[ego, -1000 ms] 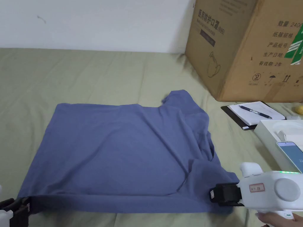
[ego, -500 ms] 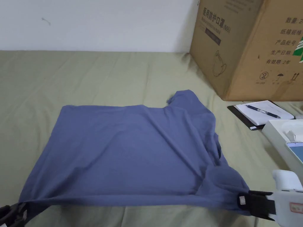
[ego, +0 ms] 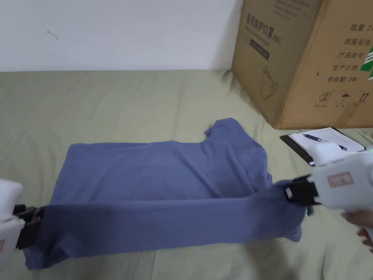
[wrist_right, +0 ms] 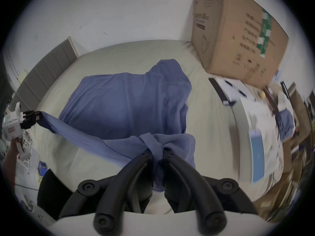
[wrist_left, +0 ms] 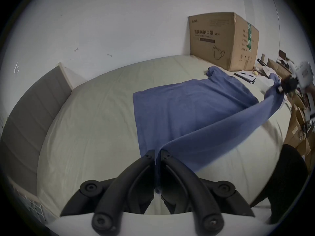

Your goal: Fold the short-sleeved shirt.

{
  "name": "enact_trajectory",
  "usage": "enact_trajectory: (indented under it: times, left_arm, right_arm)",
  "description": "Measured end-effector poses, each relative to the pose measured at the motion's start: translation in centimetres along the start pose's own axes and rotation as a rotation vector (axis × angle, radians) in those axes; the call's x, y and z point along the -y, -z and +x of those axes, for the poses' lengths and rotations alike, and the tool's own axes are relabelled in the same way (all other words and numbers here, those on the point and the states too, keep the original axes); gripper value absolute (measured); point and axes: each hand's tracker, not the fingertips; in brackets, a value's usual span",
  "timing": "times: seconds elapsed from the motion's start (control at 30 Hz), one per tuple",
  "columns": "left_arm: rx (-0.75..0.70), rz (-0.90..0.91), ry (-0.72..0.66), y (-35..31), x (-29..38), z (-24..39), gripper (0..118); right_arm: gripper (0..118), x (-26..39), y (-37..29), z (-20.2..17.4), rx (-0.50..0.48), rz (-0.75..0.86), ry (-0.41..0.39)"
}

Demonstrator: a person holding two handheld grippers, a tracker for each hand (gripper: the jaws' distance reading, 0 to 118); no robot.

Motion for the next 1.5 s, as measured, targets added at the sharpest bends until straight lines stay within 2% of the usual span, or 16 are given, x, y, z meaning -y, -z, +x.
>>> enact_trajectory:
  times: [0.17, 0.23, 0.27, 0.33, 0.4, 0.47, 0.7, 0.77, 0.8, 0.87, 0.9, 0.93, 0.97, 1.23, 1.3, 1.5]
  left_arm:
    - [-0.017, -0.054, -0.049, 6.7, -2.5, -0.8, 4]
    - [0.012, -0.086, -0.101, 9.0, -2.8, -1.1, 16]
    - [0.010, -0.097, -0.108, 9.9, -2.9, -1.1, 34]
    - [0.012, -0.092, -0.121, 11.2, -2.6, -1.3, 103]
    - [0.007, -0.071, -0.183, 11.5, -2.2, -1.5, 110]
    - [0.015, 0.048, -0.287, 10.0, -1.8, -2.0, 118]
    - [0.070, 0.228, -0.358, 1.4, -2.0, -1.2, 118]
    - [0.087, 0.285, -0.358, -2.4, -1.2, 0.0, 115]
    - [0.101, 0.344, -0.358, -4.3, -1.0, 0.6, 102]
    - [0.095, 0.418, -0.339, -7.2, 0.4, 0.9, 47]
    - [0.057, 0.434, -0.315, -9.0, -0.5, -0.5, 0]
    - [0.011, 0.440, -0.289, -9.9, 1.6, 1.2, 0]
    - [-0.042, 0.479, -0.271, -10.6, 3.1, 3.3, 0]
    - [-0.006, 0.554, -0.272, -14.5, 5.2, 5.7, 0]
    - [-0.014, 0.533, -0.255, -15.2, 4.8, 5.2, 0]
    - [0.027, 0.492, -0.358, -13.9, 6.3, 4.7, 0]
  right_arm:
    - [11, -5.5, 7.7, 0.1, 0.058, -0.063, 0.013]
    - [11, -6.0, 10.6, 0.4, 0.085, -0.093, 0.051]
    - [15, -5.9, 11.7, 0.4, 0.098, -0.096, 0.075]
    - [59, -5.6, 13.0, 0.4, 0.105, -0.075, 0.106]
    - [68, -5.1, 13.5, 1.0, 0.124, 0.006, 0.141]
    - [112, -4.1, 12.4, 1.2, 0.120, 0.118, 0.183]
    - [114, 0.3, 2.7, -0.5, 0.027, 0.411, 0.224]
    - [112, 2.7, -1.4, -2.5, -0.002, 0.514, 0.218]
    - [106, 4.3, -3.3, -3.3, -0.025, 0.583, 0.216]
    - [79, 7.3, -6.4, -4.8, -0.071, 0.686, 0.211]
    - [43, 8.8, -7.8, -5.7, -0.068, 0.727, 0.208]
    - [13, 10.0, -8.8, -6.3, -0.050, 0.757, 0.202]
    - [0, 11.1, -9.8, -7.0, -0.017, 0.770, 0.198]
    - [0, 15.8, -13.1, -6.1, 0.032, 0.817, 0.203]
    - [0, 14.8, -12.4, -4.6, 0.042, 0.713, 0.211]
    - [0, 9.1, -3.8, 2.4, -0.161, 0.146, 0.368]
